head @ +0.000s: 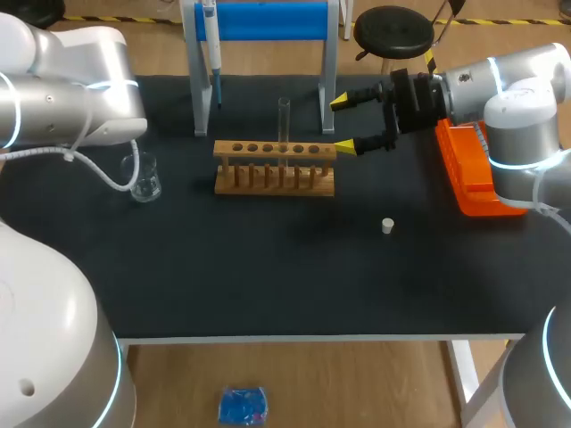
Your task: Invert the test tube, pick up the pipette, mount the tip to pipette, aspirate from beaker and dispense into the tube, eject the tip, return the pipette, and cap with the stopper.
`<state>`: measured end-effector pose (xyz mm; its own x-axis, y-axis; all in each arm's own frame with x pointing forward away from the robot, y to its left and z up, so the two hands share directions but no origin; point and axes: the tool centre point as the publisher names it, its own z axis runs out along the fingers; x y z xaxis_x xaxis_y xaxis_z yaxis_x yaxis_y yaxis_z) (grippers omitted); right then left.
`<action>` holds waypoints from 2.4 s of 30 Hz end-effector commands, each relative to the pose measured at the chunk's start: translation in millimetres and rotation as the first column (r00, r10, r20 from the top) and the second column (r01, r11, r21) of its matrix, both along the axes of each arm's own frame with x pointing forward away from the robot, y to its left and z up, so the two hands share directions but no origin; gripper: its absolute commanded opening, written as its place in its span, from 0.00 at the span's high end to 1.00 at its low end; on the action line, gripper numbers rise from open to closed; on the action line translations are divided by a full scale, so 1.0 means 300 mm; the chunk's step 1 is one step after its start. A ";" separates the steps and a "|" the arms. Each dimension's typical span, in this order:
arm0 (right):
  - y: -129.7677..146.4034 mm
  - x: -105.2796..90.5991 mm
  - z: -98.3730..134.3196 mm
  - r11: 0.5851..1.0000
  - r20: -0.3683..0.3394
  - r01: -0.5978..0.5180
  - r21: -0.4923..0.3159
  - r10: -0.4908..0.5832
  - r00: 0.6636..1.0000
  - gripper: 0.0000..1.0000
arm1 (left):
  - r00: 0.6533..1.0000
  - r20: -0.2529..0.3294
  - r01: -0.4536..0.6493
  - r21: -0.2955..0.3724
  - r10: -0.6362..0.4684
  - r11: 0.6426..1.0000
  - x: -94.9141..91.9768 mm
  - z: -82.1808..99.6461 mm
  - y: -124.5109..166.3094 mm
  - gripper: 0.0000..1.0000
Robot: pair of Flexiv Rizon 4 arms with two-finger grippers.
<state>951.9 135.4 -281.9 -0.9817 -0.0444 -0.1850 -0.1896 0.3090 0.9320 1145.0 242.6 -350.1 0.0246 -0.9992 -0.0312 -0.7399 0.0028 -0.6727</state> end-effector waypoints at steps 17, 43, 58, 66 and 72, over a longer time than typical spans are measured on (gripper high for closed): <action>0.000 0.000 -0.001 1.000 0.001 0.000 -0.001 0.000 1.000 0.00 | 0.998 0.061 0.009 0.036 -0.011 0.999 -0.045 0.163 -0.026 1.00; 0.000 0.000 -0.001 1.000 0.001 0.000 -0.001 0.000 1.000 0.00 | 0.643 0.035 0.758 0.119 -0.765 0.642 -0.346 0.496 -0.290 1.00; 0.000 0.000 -0.001 1.000 0.001 0.000 -0.001 0.000 1.000 0.00 | 0.643 0.035 0.758 0.119 -0.765 0.642 -0.346 0.496 -0.290 1.00; 0.000 0.000 -0.001 1.000 0.001 0.000 -0.001 0.000 1.000 0.00 | 0.453 0.057 0.874 0.167 -0.890 0.456 -0.423 0.573 -0.463 1.00; 0.000 0.000 -0.001 1.000 0.001 0.000 -0.001 0.000 1.000 0.00 | 0.312 0.048 0.931 0.186 -0.949 0.315 -0.530 0.617 -0.630 1.00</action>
<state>951.9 135.5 -281.9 -0.9817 -0.0445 -0.1851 -0.1897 0.3089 0.9320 1002.2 50.9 -181.6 -0.8583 -0.4219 -0.2921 -0.1111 0.7086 -0.6968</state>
